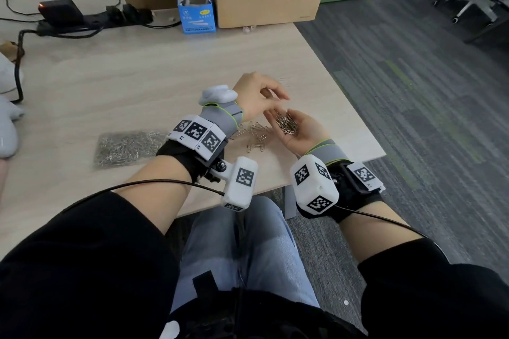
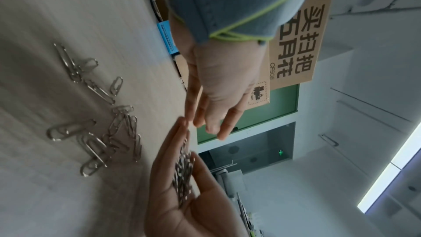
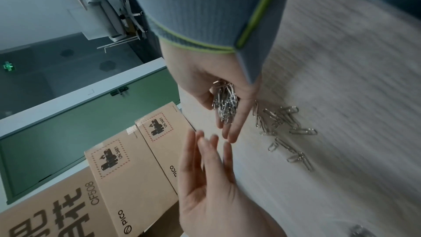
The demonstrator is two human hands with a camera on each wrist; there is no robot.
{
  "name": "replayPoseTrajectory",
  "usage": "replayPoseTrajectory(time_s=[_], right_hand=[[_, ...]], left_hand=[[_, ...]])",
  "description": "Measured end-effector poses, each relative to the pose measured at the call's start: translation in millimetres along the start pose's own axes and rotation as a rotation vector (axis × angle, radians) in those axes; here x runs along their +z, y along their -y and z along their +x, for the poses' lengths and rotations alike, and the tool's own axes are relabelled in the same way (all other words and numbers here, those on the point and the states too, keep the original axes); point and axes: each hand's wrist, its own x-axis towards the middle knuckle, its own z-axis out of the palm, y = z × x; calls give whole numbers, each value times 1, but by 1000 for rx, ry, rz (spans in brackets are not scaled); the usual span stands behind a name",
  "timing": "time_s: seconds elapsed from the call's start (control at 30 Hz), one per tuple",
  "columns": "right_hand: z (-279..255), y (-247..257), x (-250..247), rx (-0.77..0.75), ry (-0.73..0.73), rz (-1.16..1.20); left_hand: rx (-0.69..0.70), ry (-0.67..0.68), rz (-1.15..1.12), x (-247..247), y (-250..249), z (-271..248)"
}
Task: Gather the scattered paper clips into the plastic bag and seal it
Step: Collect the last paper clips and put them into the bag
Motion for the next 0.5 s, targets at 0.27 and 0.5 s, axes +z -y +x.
replayPoseTrajectory(time_s=[0.27,0.5], right_hand=[[-12,9,-18,-61,-68,10],[-15,4,-19,-75,-58,13]], left_hand=[[-137,323,471,7,32,-16],[-37,246,410,11,45,-23]])
